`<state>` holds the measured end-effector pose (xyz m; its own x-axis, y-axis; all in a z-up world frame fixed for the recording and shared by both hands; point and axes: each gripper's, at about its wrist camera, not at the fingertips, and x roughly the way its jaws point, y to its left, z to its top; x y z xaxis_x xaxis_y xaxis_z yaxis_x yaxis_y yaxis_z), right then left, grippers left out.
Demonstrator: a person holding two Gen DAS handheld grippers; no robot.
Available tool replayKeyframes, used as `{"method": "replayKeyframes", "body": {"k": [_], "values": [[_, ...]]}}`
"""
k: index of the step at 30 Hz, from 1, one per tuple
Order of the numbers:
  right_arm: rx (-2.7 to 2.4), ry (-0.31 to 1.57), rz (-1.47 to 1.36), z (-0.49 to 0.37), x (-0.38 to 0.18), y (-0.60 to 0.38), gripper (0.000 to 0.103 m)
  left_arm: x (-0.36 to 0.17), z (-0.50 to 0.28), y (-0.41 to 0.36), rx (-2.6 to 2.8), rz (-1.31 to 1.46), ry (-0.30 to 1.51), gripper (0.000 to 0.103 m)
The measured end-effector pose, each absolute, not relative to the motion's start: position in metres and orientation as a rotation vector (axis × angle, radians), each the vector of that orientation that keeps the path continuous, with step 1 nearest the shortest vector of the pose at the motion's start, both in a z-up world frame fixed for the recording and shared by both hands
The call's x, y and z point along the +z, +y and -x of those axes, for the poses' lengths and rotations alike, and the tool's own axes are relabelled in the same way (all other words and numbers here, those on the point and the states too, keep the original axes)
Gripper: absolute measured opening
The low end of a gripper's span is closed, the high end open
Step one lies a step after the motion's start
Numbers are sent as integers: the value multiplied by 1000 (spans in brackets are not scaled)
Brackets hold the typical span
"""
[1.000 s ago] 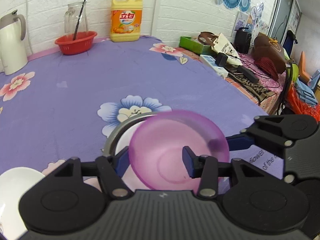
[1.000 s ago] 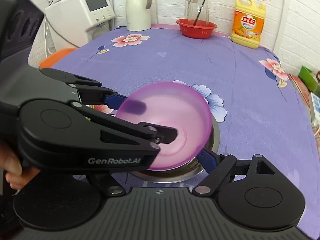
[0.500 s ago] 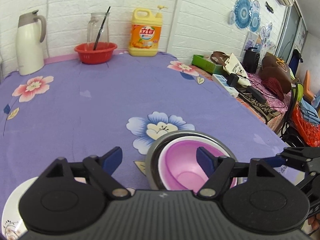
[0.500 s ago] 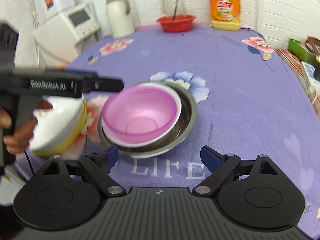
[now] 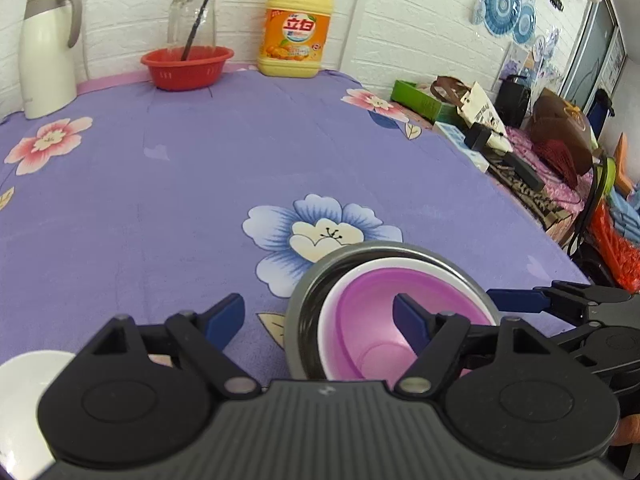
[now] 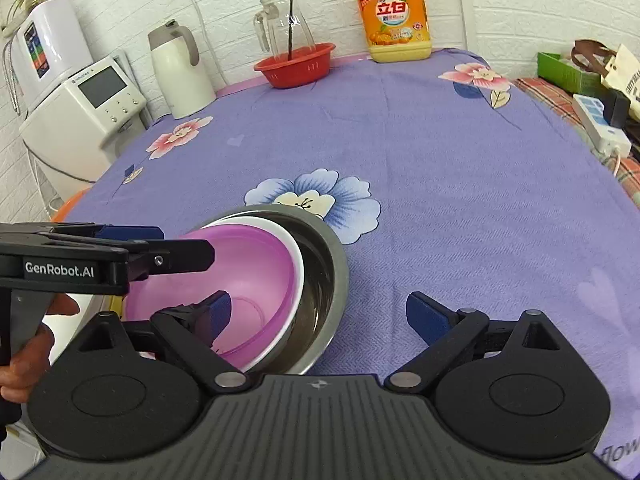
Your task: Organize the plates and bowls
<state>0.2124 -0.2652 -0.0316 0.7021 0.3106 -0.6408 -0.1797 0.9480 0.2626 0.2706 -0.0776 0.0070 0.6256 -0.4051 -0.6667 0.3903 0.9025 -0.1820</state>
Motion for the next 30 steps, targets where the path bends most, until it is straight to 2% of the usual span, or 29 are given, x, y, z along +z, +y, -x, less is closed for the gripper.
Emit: {"method": "replayKeyframes", "body": {"k": [30], "values": [[60,627,-162,-204,-52,-246,103,-16,-277,-89,-423,68,861,77]]}}
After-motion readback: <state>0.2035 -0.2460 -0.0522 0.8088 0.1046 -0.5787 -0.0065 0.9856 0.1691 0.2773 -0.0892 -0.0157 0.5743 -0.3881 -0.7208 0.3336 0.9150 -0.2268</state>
